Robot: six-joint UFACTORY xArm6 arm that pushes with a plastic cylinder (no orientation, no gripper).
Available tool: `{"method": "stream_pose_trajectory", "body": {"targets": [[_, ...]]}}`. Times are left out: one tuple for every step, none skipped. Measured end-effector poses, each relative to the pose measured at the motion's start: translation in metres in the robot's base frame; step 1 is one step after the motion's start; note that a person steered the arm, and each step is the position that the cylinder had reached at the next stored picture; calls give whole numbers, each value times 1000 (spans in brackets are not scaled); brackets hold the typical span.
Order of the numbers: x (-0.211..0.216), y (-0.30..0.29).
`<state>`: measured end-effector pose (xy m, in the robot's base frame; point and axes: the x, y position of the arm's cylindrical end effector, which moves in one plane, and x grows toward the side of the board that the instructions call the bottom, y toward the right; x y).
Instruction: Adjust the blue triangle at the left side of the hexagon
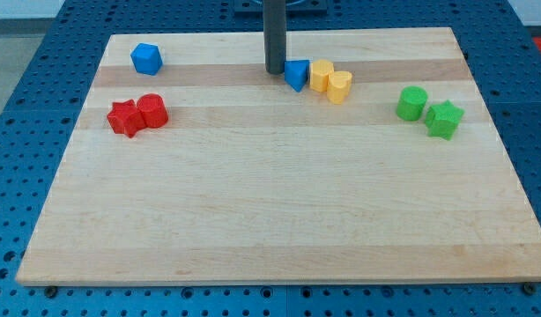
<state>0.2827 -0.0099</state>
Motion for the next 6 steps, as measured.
{"method": "stream_pose_trajectory", "body": {"targets": [[-9,0],[-13,4],[-13,14],[-12,14],[-9,14],[-1,14]]}}
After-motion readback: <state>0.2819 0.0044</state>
